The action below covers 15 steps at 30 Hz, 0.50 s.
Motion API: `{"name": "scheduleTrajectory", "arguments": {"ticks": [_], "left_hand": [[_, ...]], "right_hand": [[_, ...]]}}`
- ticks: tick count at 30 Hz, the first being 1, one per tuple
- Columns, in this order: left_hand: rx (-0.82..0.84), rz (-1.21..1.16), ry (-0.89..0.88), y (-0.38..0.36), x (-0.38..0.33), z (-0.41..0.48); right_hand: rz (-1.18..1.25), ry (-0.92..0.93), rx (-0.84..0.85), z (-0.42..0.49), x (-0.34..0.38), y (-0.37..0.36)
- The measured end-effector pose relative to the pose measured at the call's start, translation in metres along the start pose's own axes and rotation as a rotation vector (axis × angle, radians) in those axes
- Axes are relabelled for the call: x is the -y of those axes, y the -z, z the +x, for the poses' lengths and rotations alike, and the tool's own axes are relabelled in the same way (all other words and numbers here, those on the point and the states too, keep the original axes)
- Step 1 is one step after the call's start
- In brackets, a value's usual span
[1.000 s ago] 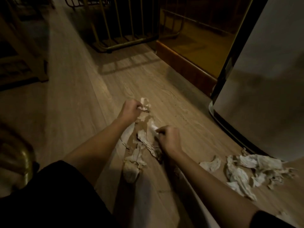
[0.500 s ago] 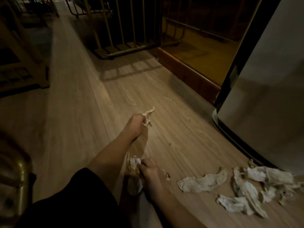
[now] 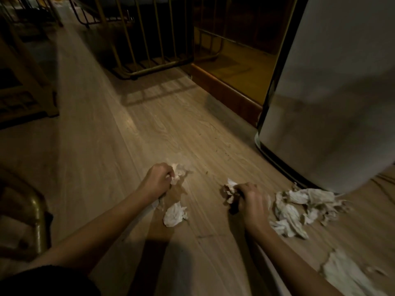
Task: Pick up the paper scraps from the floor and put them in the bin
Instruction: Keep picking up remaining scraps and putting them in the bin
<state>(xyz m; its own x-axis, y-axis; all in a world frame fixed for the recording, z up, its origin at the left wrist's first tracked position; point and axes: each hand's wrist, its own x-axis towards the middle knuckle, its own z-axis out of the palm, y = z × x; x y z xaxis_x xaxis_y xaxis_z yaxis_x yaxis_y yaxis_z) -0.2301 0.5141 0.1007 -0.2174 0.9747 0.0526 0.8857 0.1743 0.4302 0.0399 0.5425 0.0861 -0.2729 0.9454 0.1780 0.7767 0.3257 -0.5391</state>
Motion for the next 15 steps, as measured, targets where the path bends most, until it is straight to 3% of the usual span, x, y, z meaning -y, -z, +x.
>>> {"name": "scheduleTrajectory", "arguments": {"ticks": [4,8,15], "left_hand": [[0.105,0.076,0.008,-0.013,-0.004,-0.048],[0.238,0.035,0.048,-0.027,-0.007,-0.085],[0.089,0.044,0.006,-0.041,-0.038,-0.093]], "right_hand": [[-0.261,-0.107,0.121,-0.032,-0.019,0.006],[-0.291,-0.072,0.237,-0.067,-0.029,-0.007],[-0.145,0.013,0.172,-0.090,-0.030,0.005]]}}
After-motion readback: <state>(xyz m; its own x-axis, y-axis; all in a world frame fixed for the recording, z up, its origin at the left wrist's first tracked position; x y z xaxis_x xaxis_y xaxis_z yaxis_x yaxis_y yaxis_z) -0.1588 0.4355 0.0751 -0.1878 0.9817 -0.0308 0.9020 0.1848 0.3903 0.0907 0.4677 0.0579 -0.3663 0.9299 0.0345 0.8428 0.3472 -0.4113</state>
